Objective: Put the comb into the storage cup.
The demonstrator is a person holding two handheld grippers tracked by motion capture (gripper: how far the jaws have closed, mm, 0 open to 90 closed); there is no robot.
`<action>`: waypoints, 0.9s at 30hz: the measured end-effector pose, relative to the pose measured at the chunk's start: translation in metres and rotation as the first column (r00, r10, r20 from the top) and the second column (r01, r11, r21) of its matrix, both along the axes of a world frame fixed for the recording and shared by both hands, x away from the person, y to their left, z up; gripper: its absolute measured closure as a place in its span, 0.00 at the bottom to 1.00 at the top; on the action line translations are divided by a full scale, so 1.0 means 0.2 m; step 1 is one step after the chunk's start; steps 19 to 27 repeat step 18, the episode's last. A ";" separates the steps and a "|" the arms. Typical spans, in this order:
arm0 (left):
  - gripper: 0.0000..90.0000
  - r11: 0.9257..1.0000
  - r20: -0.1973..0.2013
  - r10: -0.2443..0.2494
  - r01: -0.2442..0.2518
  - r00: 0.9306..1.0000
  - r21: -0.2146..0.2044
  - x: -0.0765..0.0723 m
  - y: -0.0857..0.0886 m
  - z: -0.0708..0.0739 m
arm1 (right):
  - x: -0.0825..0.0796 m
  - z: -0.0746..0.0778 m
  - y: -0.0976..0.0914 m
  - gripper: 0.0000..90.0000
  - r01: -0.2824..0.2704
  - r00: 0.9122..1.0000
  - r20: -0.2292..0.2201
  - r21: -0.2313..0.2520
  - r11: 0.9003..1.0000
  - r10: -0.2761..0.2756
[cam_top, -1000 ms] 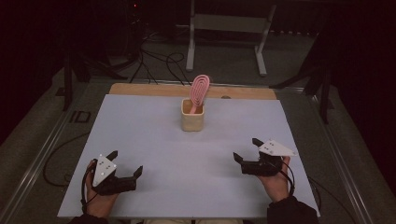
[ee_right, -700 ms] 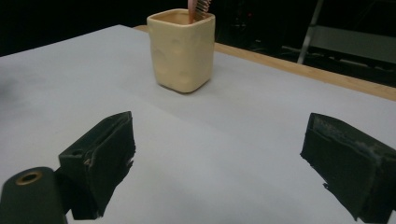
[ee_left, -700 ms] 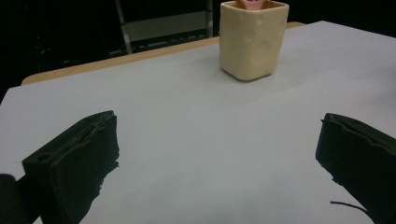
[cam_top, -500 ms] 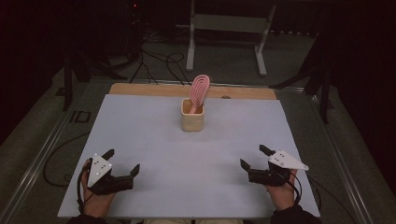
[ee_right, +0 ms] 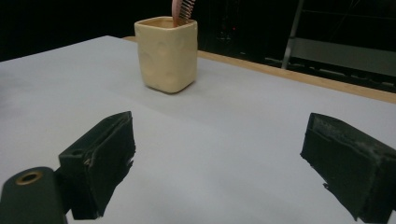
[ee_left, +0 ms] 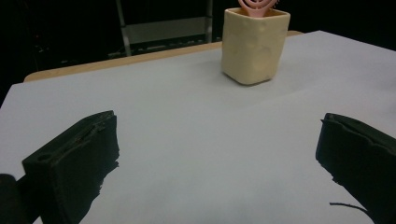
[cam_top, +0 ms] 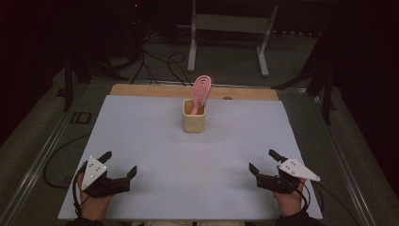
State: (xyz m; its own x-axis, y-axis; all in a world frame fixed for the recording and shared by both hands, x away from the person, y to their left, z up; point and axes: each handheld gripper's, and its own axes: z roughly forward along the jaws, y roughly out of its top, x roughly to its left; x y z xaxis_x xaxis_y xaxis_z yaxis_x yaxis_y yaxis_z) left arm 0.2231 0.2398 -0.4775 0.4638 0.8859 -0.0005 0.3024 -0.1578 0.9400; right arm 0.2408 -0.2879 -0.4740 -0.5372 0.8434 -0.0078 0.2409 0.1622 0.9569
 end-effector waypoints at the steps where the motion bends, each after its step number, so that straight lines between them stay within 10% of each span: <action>1: 0.00 1.000 -0.001 0.002 -0.002 1.000 -0.001 0.00 0.00 0.00 | 0.00 0.00 0.00 0.10 0.002 1.000 0.000 0.002 1.000 -0.002; 27: 0.00 1.000 -0.018 0.009 -0.008 1.000 0.012 0.01 -0.01 -0.04 | 0.00 -0.05 -0.01 0.10 0.008 1.000 -0.025 -0.014 1.000 -0.008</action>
